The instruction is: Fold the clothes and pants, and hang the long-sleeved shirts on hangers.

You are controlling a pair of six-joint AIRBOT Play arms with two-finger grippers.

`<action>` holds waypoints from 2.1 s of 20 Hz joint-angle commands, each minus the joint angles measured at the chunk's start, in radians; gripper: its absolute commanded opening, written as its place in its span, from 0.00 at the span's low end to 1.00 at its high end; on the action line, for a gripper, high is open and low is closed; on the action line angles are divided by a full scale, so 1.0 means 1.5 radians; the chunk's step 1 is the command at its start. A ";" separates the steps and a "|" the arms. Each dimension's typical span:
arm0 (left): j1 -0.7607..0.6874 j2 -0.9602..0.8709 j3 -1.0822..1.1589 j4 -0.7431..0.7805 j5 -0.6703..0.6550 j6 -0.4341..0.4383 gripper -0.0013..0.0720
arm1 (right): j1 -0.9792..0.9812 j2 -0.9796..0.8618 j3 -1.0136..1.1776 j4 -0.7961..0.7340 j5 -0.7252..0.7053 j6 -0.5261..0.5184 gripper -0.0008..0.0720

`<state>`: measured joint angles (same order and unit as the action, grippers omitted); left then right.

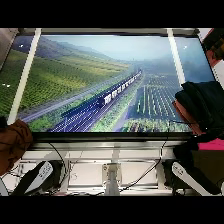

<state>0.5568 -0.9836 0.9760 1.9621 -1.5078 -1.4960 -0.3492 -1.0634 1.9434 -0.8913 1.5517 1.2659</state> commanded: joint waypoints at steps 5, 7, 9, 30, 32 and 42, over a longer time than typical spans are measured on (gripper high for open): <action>0.005 -0.004 -0.126 0.002 0.086 -0.015 0.82 | 0.001 0.001 0.000 0.000 0.000 0.000 0.04; 0.005 -0.004 -0.144 0.011 0.098 -0.015 0.82 | 0.001 0.001 0.000 0.000 0.000 0.000 0.04; 0.005 -0.004 -0.160 0.031 0.124 -0.015 0.82 | 0.001 0.001 0.000 0.000 0.000 0.000 0.04; -0.010 -0.042 -0.155 0.123 0.149 -0.033 0.05 | 0.001 0.001 0.000 0.000 0.000 0.000 0.04; -0.030 0.009 -0.119 0.113 0.158 -0.033 0.05 | 0.001 0.001 0.000 0.000 0.000 0.000 0.04; -0.321 0.275 0.051 -0.044 0.524 -0.033 0.05 | 0.001 0.001 0.000 0.000 0.000 0.000 0.04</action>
<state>0.2287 -0.6792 1.0134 1.9705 -0.9630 -1.5452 -0.3492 -1.0634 1.9434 -0.8917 1.5517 1.2659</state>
